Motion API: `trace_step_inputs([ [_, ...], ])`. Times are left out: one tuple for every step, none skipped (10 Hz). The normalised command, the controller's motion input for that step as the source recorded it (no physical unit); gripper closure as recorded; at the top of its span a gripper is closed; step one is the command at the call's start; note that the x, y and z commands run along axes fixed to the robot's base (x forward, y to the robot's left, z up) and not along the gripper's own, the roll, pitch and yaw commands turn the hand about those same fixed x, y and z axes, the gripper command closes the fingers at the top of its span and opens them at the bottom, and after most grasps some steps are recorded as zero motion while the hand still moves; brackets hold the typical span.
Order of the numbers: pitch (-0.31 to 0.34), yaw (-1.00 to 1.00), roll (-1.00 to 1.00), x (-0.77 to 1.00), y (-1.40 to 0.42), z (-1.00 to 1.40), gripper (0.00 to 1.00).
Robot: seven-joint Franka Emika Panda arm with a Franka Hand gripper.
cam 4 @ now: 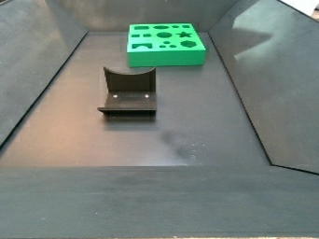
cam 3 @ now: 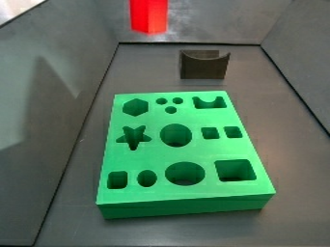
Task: Pick up the hexagon object. Move up. Move to above the board. Insert the hexagon object.
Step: Insert the hexagon object.
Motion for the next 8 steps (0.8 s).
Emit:
trace_step_inputs([
  [-0.137,0.23,0.0,-0.11,0.05,-0.5,1.0],
  [-0.127,0.23,0.0,-0.09,0.07,-0.5,1.0],
  [-0.131,0.22,0.04,-0.09,0.07,-0.53,1.0],
  [-0.12,0.2,0.09,-0.06,0.04,-0.59,1.0],
  [-0.114,0.18,0.09,-0.04,0.05,-0.58,1.0],
  [-0.106,0.17,0.11,-0.02,0.05,-0.59,1.0],
  [-0.09,0.17,0.13,-0.01,0.05,-0.57,1.0],
  [-0.076,0.16,0.12,-0.02,0.11,-0.53,1.0],
])
